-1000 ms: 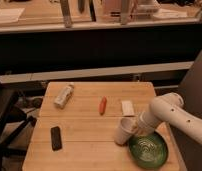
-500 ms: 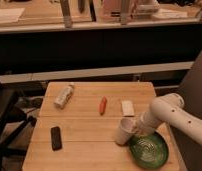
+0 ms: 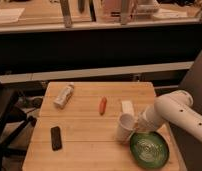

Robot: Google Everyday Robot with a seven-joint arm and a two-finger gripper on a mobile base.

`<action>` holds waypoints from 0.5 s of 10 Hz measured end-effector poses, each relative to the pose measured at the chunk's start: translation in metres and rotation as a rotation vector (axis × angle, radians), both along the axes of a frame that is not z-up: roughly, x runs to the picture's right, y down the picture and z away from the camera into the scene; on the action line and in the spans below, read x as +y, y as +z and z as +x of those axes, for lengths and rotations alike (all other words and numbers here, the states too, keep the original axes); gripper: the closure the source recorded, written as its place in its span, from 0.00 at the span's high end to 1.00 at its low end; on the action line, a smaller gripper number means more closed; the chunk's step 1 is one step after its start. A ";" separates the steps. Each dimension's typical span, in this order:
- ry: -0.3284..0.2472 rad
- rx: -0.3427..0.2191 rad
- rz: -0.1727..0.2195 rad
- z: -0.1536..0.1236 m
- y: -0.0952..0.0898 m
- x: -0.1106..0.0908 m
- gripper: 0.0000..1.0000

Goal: Place the ceramic cup in the ceramic bowl

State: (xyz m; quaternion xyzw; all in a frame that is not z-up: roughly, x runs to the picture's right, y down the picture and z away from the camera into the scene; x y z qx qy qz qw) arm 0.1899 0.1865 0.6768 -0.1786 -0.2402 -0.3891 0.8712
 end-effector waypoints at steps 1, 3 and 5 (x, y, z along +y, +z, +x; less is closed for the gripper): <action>0.003 0.006 0.017 0.002 -0.006 -0.003 0.03; 0.021 0.037 0.049 0.017 -0.018 -0.008 0.03; 0.050 0.082 0.076 0.038 -0.030 -0.011 0.03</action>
